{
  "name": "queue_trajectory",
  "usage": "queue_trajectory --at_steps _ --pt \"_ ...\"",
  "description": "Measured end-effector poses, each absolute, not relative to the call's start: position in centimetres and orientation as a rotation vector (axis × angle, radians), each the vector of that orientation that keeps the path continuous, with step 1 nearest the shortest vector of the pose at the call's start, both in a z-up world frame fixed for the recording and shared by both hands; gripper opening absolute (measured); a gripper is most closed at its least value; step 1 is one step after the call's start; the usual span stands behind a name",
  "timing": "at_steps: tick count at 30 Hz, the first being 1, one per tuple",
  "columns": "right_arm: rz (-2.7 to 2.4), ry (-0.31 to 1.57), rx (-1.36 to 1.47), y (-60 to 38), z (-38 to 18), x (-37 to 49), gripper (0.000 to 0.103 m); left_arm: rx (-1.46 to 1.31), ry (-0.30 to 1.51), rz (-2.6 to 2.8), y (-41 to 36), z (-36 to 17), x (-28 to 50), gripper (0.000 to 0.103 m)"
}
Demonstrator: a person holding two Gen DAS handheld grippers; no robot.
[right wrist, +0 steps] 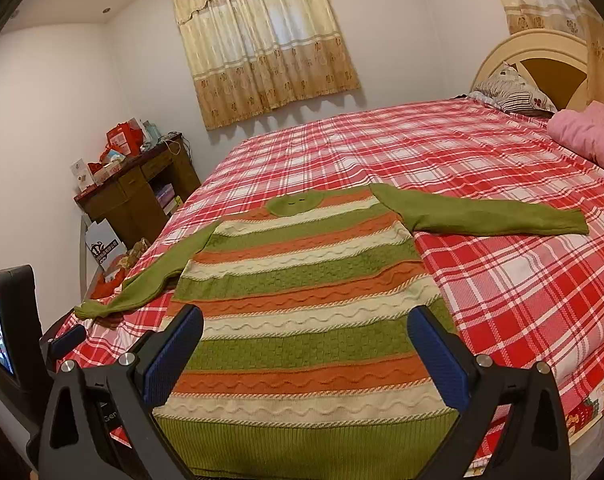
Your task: Fold small clothes
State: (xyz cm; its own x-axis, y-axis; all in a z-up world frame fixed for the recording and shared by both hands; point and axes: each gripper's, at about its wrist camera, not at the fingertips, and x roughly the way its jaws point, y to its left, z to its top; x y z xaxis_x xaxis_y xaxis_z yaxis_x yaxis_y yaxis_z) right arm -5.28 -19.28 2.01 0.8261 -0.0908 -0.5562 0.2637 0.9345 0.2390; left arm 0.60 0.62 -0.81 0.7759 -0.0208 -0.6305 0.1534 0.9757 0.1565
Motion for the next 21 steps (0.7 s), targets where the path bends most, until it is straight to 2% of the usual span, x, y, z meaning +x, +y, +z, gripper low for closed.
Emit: queue_trajectory --at_steps 21 --pt "-0.215 0.617 0.297 -18.86 1.23 -4.67 0.102 0.157 0.682 -0.135 1.08 -0.88 0.40 0.103"
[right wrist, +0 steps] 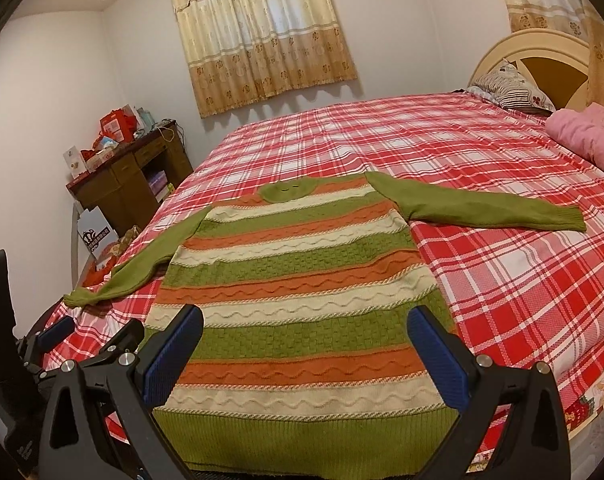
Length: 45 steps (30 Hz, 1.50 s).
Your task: Fold small clothes
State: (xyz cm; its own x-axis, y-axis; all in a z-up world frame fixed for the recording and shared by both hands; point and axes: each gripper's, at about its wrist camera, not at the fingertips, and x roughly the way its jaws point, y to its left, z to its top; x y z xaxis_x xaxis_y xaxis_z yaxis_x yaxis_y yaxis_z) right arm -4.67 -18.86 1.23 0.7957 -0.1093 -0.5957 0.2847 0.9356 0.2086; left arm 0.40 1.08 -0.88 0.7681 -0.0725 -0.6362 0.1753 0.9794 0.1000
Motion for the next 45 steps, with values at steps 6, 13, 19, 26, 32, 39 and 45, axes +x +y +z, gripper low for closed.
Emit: queue_trajectory --at_steps 6,13,19,26,32,39,45 --pt "-0.226 0.624 0.290 -18.9 1.1 -4.6 0.102 0.151 0.678 -0.146 1.2 -0.8 0.3 0.103" --pt "-0.232 0.624 0.289 -19.1 1.1 -4.6 0.102 0.144 0.686 -0.151 1.2 -1.0 0.3 0.103" --pt "-0.243 0.622 0.286 -19.4 1.1 -4.5 0.102 0.145 0.689 -0.154 1.1 -1.2 0.4 0.103" --pt "-0.272 0.626 0.281 -20.0 0.8 -4.2 0.102 0.147 0.701 -0.161 0.9 -1.9 0.8 0.103" --pt "-0.344 0.615 0.256 -21.8 0.8 -3.2 0.102 0.151 0.708 -0.159 1.0 -2.7 2.0 0.103" --pt "-0.451 0.599 0.203 -25.4 1.8 -0.3 0.102 0.135 0.757 -0.138 0.8 -2.9 6.4 0.103" --pt "-0.502 0.578 0.207 -28.5 3.0 2.1 0.102 0.148 0.688 -0.151 -0.5 1.7 10.4 0.103"
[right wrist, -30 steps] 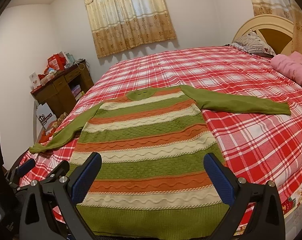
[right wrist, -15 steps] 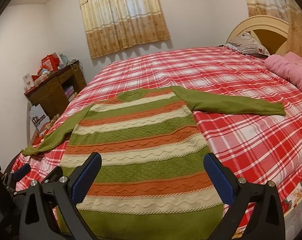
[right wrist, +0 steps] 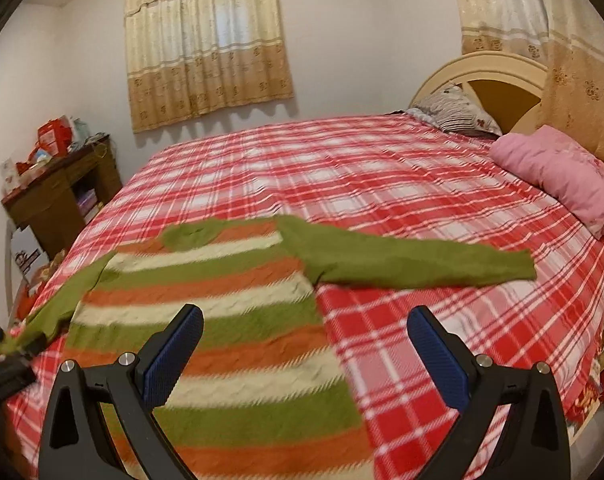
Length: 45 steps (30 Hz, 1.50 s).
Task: Fold small clothes
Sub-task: 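Grasp the sleeve cuff with the right gripper and lift it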
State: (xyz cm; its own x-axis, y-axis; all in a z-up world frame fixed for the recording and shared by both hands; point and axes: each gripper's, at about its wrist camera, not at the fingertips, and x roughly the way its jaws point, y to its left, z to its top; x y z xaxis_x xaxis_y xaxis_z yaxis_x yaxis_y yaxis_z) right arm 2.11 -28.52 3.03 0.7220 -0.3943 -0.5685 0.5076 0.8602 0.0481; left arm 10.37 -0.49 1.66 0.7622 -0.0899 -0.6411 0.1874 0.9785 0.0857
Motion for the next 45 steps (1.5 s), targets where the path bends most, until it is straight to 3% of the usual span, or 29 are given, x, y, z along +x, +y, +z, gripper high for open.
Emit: queue_trajectory --at_steps 5,11,13,15,17,25,35,37,39,42,45 --pt "-0.527 0.556 0.239 -32.2 3.1 4.0 0.102 0.099 0.635 -0.186 -1.4 4.4 13.1 0.103" --pt "-0.640 0.538 0.313 -39.7 0.9 3.4 0.101 0.070 0.650 -0.148 -0.6 0.0 15.3 0.103" --pt "-0.687 0.541 0.342 -43.4 -0.3 2.5 0.095 0.069 0.666 -0.125 -0.2 -1.1 16.0 0.103" --pt "-0.760 0.570 0.364 -47.3 -1.6 1.5 0.076 0.073 0.695 -0.101 0.4 -2.7 16.9 0.103" --pt "-0.835 0.608 0.381 -50.6 -2.7 0.9 0.070 0.065 0.710 -0.078 0.7 -3.8 17.6 0.103" --pt "-1.045 0.677 0.449 -60.9 -5.9 -1.8 0.069 0.063 0.716 0.034 0.8 -8.4 19.0 0.103" --pt "-1.049 0.798 0.432 -62.5 -9.4 0.3 0.068 0.093 0.756 0.016 0.1 -10.4 19.7 0.103" --pt "-1.014 0.797 0.422 -62.4 -9.4 0.5 0.056 0.071 0.763 0.002 0.4 -10.5 19.8 0.103" --pt "-0.994 0.805 0.395 -62.0 -9.3 1.1 0.026 0.028 0.780 -0.020 1.0 -10.7 20.0 0.103" --pt "-0.974 0.833 0.328 -61.3 -9.2 2.0 0.012 -0.008 0.782 -0.039 1.4 -10.9 20.2 0.103" --pt "-0.946 0.782 0.386 -60.8 -8.0 1.4 0.007 0.002 0.775 -0.036 1.1 -11.0 20.2 0.103"
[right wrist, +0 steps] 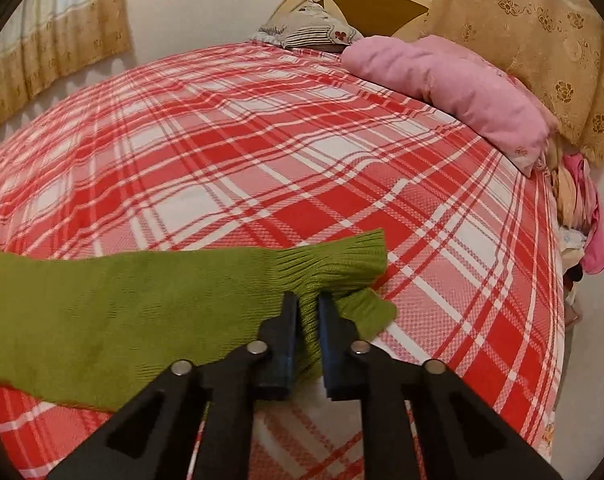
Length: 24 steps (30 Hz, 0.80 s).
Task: Fold small clothes
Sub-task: 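Grasp the sleeve cuff with the right gripper and lift it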
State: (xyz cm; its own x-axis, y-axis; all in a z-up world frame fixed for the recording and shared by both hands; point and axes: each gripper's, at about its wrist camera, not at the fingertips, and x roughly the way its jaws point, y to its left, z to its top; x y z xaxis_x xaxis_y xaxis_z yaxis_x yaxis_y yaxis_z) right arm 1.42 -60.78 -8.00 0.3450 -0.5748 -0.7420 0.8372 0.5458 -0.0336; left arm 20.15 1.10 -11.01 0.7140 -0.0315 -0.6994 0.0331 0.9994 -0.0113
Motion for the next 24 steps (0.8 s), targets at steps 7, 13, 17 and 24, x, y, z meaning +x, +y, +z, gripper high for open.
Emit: queue_trajectory --at_steps 7,13,17,24 --pt "-0.781 0.609 0.420 -55.7 -0.8 2.3 0.007 -0.012 0.764 -0.046 1.1 -11.0 20.1 0.103" --pt "-0.548 0.540 0.425 -48.5 4.2 7.0 0.007 -0.024 0.759 -0.059 1.4 -10.9 20.0 0.103" --pt "-0.375 0.544 0.447 -43.4 5.2 10.7 0.007 -0.023 0.757 -0.076 1.6 -10.8 19.8 0.103" --pt "-0.111 0.596 0.475 -32.4 2.8 19.3 0.007 -0.022 0.751 -0.069 3.3 -9.9 18.5 0.103"
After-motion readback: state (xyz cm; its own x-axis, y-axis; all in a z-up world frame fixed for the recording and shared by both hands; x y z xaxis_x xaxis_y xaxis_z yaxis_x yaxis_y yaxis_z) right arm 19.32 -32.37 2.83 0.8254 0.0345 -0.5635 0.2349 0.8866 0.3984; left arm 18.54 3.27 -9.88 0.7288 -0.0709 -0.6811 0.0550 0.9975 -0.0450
